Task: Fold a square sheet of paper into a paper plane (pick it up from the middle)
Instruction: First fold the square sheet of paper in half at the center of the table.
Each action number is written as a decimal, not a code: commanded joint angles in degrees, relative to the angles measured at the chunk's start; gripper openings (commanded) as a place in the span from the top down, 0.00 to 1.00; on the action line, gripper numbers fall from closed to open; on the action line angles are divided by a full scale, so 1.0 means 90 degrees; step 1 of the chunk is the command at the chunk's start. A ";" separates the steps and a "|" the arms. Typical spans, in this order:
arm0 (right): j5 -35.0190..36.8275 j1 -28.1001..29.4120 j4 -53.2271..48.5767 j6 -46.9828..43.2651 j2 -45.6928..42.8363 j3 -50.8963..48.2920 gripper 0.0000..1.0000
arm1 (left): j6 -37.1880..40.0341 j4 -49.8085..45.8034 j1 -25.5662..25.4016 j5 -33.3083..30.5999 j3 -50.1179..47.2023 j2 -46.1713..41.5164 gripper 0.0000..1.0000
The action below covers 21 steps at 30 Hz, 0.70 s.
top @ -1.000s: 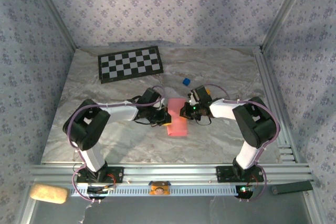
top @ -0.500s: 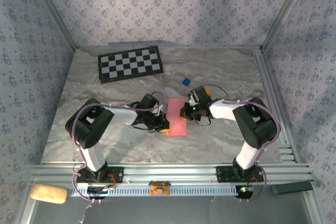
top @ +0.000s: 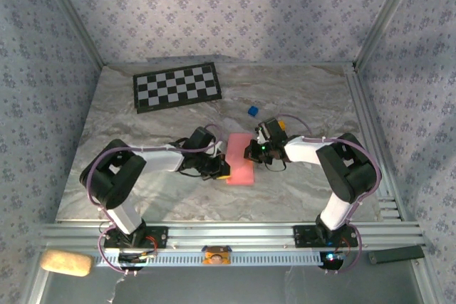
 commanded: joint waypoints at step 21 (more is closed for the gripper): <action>0.0762 0.0028 -0.1142 -0.0005 0.0312 -0.0414 1.00 | 0.0626 -0.0869 -0.0216 -0.0009 -0.0413 0.0122 1.00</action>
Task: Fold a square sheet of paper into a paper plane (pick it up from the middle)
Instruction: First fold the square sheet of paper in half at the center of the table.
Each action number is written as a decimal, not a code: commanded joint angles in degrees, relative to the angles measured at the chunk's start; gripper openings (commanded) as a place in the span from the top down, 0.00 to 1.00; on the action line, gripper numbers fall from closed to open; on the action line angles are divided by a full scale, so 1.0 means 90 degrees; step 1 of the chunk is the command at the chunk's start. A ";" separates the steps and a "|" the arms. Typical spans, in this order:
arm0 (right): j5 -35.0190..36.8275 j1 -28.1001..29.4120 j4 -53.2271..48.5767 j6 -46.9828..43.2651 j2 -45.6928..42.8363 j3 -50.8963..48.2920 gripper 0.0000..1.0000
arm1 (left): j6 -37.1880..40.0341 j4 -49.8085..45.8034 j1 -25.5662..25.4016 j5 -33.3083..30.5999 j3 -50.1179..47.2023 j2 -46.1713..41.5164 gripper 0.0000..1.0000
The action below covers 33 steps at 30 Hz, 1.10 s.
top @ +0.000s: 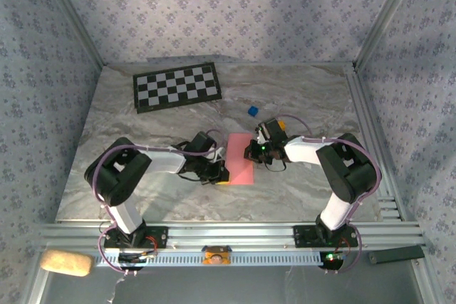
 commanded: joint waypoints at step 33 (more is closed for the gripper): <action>0.0396 -0.0081 -0.1616 -0.0819 0.0527 0.0123 1.00 | 0.0472 -0.0758 0.0819 -0.0055 0.2053 0.0979 1.00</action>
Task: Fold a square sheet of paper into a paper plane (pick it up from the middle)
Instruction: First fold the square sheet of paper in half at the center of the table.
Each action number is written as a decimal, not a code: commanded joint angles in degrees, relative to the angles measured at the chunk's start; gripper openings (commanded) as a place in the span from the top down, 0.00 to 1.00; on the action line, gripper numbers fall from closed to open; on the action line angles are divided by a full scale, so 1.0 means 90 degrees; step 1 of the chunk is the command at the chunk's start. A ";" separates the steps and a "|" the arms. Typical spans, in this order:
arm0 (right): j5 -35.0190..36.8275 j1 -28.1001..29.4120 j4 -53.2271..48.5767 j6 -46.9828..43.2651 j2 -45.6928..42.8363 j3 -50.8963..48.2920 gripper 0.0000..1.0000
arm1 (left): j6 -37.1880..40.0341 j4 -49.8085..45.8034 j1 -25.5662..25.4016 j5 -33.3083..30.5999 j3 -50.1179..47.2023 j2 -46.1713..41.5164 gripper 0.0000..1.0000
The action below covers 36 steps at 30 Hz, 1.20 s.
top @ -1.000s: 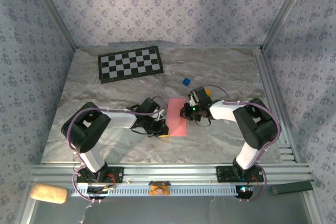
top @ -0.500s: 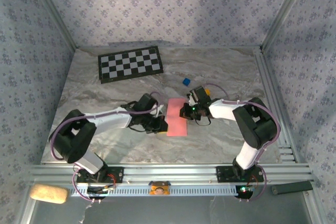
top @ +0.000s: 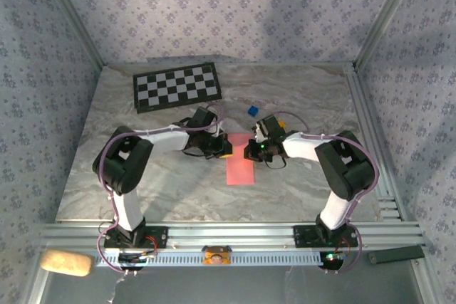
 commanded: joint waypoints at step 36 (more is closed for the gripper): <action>0.0720 0.0026 -0.0918 0.0169 0.0210 -0.0502 1.00 | 0.0602 -0.0328 0.0447 -0.0182 0.0462 0.0970 1.00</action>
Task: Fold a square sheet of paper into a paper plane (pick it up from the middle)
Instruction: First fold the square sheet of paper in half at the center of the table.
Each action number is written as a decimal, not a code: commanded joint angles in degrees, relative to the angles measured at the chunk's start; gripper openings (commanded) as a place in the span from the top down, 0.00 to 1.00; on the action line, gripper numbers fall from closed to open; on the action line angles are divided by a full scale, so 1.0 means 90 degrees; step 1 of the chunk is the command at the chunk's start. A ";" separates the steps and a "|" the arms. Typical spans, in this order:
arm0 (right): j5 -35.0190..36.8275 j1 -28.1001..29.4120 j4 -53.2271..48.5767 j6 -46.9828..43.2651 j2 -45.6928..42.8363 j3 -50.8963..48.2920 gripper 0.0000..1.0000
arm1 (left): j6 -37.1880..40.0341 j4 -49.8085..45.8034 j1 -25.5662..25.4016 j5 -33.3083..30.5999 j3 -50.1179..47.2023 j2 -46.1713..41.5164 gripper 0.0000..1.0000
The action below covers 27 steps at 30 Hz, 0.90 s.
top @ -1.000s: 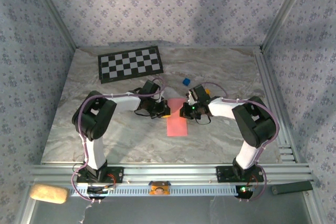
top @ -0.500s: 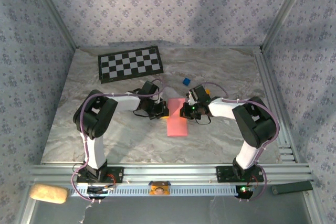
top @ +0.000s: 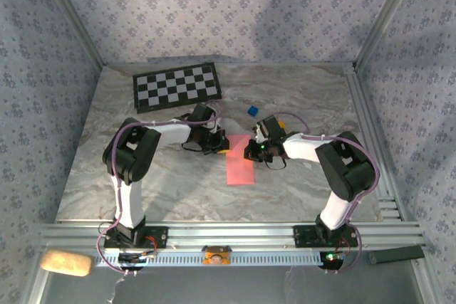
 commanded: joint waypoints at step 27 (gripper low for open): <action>0.0704 0.0015 -0.0994 0.0137 0.0233 -0.0460 1.00 | 0.0450 -0.0500 0.0196 -0.0017 0.0977 0.0822 1.00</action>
